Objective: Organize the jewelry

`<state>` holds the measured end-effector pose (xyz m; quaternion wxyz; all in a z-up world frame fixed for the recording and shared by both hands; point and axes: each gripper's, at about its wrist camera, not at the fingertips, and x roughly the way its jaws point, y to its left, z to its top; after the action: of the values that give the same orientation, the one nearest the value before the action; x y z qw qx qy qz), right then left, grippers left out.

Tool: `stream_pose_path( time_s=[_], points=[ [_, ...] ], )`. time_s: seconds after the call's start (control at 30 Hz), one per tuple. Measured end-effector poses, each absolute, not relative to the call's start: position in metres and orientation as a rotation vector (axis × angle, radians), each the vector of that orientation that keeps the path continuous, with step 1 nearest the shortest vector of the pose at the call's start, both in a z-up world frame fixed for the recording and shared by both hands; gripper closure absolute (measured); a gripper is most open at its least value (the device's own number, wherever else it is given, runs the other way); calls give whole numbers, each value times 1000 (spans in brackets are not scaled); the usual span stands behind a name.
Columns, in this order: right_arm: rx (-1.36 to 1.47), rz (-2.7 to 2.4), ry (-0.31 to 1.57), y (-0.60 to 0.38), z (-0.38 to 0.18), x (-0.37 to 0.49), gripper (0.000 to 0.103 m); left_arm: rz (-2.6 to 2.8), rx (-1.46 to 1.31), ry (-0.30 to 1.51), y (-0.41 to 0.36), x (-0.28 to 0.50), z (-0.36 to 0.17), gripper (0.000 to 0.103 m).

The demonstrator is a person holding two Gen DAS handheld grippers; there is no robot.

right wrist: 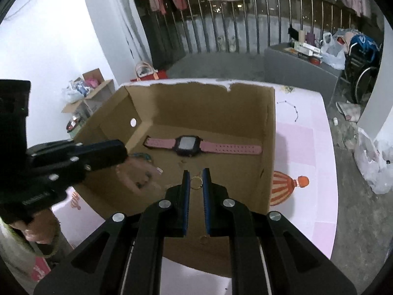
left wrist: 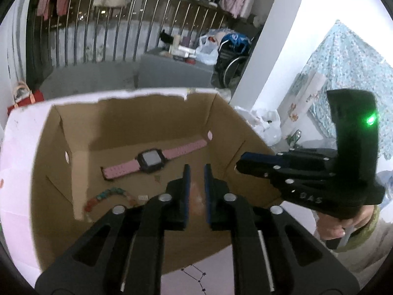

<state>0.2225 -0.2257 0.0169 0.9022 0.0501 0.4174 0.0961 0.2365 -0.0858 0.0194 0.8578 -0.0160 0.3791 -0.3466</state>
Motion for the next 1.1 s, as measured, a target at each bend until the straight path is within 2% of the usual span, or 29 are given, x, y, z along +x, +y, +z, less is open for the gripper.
stream_pose_path(
  time_s=[0.03,0.1,0.2,0.27,0.3,0.33,0.43,0.5,0.6,0.7,0.8,0.83,0.93,1.1],
  points=[
    [110,199,867,-227,16,222,84,-726,-43,805,-85,238,16,73],
    [125,198,856,-232,17,221,81,-731,-66,805,-80,236,14,64],
    [141,195,824,-238,24,215,78,-714,-77,792,-68,233,17,54],
    [159,183,795,-243,31,210,72,-687,-88,766,-53,226,25,51],
    [173,171,773,-248,36,206,70,-672,-93,748,-44,222,30,44],
    [190,156,754,-253,40,202,65,-639,-101,721,-31,216,36,37],
    [265,112,722,-274,44,190,50,-545,-136,664,5,204,51,25],
    [340,118,731,-288,40,185,46,-482,-174,652,26,201,55,19],
    [490,159,796,-303,20,182,45,-392,-262,682,60,209,49,18],
    [570,183,866,-306,0,186,45,-314,-349,799,80,230,26,18],
    [602,214,936,-301,-14,193,44,-279,-350,923,77,247,3,18],
    [597,228,956,-297,-17,195,40,-294,-360,955,74,252,-4,18],
    [522,217,978,-285,-14,200,37,-372,-398,1033,61,259,-19,18],
    [511,198,1021,-277,-13,208,37,-398,-413,1051,38,257,-21,17]
  ],
)
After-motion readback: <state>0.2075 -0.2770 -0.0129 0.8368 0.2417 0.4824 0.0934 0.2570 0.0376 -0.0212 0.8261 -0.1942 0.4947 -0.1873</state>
